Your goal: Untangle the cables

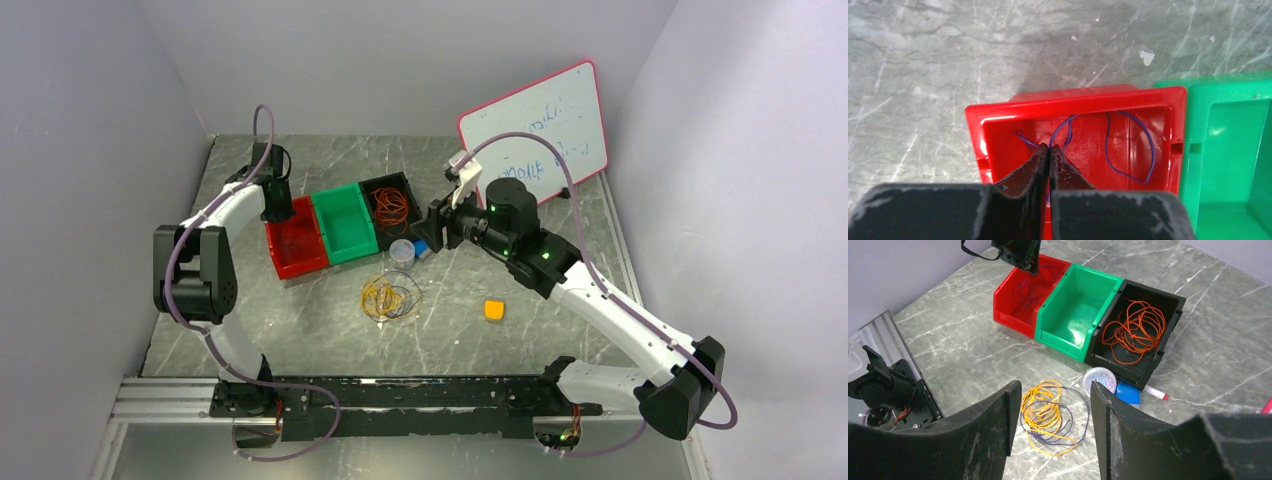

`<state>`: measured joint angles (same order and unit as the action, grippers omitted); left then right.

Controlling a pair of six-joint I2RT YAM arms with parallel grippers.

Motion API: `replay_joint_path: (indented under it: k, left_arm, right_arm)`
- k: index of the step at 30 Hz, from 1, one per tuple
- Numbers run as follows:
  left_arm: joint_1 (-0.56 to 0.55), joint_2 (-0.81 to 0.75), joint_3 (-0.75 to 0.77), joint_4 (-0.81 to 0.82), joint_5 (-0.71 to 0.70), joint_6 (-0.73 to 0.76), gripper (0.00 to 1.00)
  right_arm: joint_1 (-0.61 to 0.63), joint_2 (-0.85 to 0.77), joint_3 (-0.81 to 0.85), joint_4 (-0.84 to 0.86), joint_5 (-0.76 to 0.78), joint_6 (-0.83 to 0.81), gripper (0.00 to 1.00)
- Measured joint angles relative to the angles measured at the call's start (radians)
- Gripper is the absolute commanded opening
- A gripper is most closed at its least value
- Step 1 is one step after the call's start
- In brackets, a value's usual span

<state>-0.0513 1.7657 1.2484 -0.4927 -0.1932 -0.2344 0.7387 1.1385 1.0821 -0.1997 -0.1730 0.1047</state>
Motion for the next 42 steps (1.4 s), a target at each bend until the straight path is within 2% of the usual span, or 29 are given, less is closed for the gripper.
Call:
replay_joint_path:
  k: [2,6,12,18,24,27,34,38,42]
  left_arm:
    - [0.0,0.023,0.017,-0.005,0.015,0.003,0.1]
    - [0.0,0.046,0.028,-0.012,0.044,0.01,0.23]
    - [0.0,0.018,0.022,-0.016,0.067,0.011,0.39]
    - [0.0,-0.151,-0.025,-0.016,0.089,0.013,0.48]
    - [-0.02,-0.348,-0.08,-0.006,0.101,0.01,0.51]
    - [-0.082,-0.434,-0.138,-0.004,0.106,-0.013,0.5]
    - [-0.344,-0.571,-0.323,0.045,0.15,-0.142,0.5]
    - [-0.466,-0.584,-0.418,0.123,0.217,-0.199,0.45]
    - [-0.546,-0.526,-0.447,0.189,0.285,-0.21,0.44]
  right_arm:
    - [0.0,0.0,-0.004,0.0,-0.002,0.003,0.57]
    - [0.0,0.0,-0.006,0.0,-0.003,0.005,0.57]
    - [0.0,0.0,-0.023,0.011,0.008,0.025,0.57]
    - [0.0,-0.023,-0.112,0.045,0.114,0.117,0.59]
    - [0.0,-0.026,-0.163,0.036,0.251,0.248,0.6]
    - [0.0,-0.013,-0.179,0.031,0.277,0.303,0.6]
    - [-0.002,0.072,-0.243,0.0,0.229,0.39,0.6]
    - [-0.002,0.106,-0.298,-0.003,0.192,0.411,0.6]
    - [-0.003,0.147,-0.301,0.004,0.157,0.41,0.59]
